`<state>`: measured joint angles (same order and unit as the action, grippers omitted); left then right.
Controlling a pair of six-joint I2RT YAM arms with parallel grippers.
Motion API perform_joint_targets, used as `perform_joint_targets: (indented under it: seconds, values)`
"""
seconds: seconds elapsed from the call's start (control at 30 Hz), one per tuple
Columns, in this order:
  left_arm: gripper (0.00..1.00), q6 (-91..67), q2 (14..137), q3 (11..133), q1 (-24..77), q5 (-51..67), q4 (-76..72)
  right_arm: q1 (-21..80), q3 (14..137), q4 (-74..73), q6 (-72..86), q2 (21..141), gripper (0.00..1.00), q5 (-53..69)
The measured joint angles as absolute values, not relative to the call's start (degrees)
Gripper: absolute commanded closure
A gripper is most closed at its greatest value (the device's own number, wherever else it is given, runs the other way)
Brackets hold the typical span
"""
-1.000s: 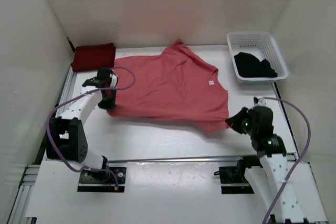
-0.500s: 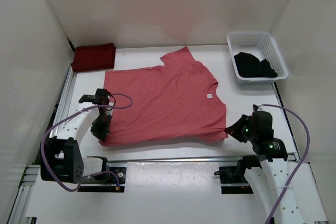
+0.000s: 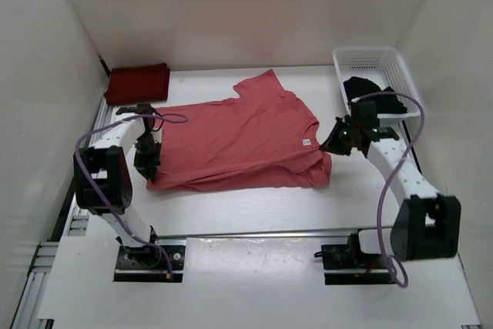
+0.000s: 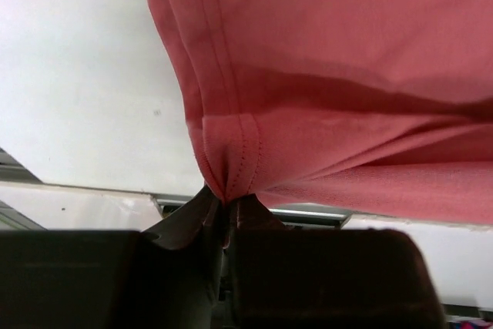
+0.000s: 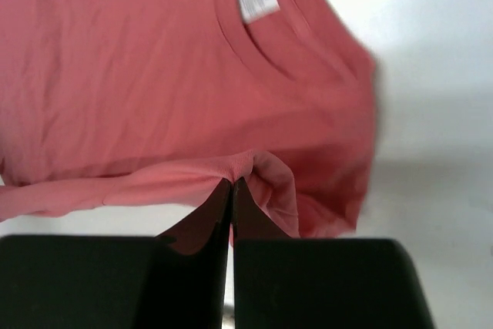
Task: Fold and stack the t-shirts
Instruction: Fold the flattened tshirt in 1/3 of the way
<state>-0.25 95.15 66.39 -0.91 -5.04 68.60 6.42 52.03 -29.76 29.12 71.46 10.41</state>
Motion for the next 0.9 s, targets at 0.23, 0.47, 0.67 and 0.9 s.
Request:
perform_joint_targets:
  seconds: [0.23, 0.47, 0.67, 0.9]
  values:
    - [0.81, -0.3, 100.4, 71.0, -2.6, -3.3, 68.2, 8.1, 65.6, -27.4, 24.8, 89.8, 1.00, 9.9]
    - [0.81, -0.3, 101.1, 70.7, -3.2, -2.6, 67.6, 9.0, 77.6, -27.9, 20.7, 103.7, 1.00, 9.6]
    - [0.76, -0.3, 103.1, 71.2, -4.5, -2.2, 67.2, 9.9, 84.0, -30.7, 18.2, 110.0, 1.00, 9.1]
    - [0.55, -0.1, 108.1, 78.4, -6.7, -0.4, 67.5, 10.3, 88.2, -33.5, 17.3, 114.0, 0.96, 8.0]
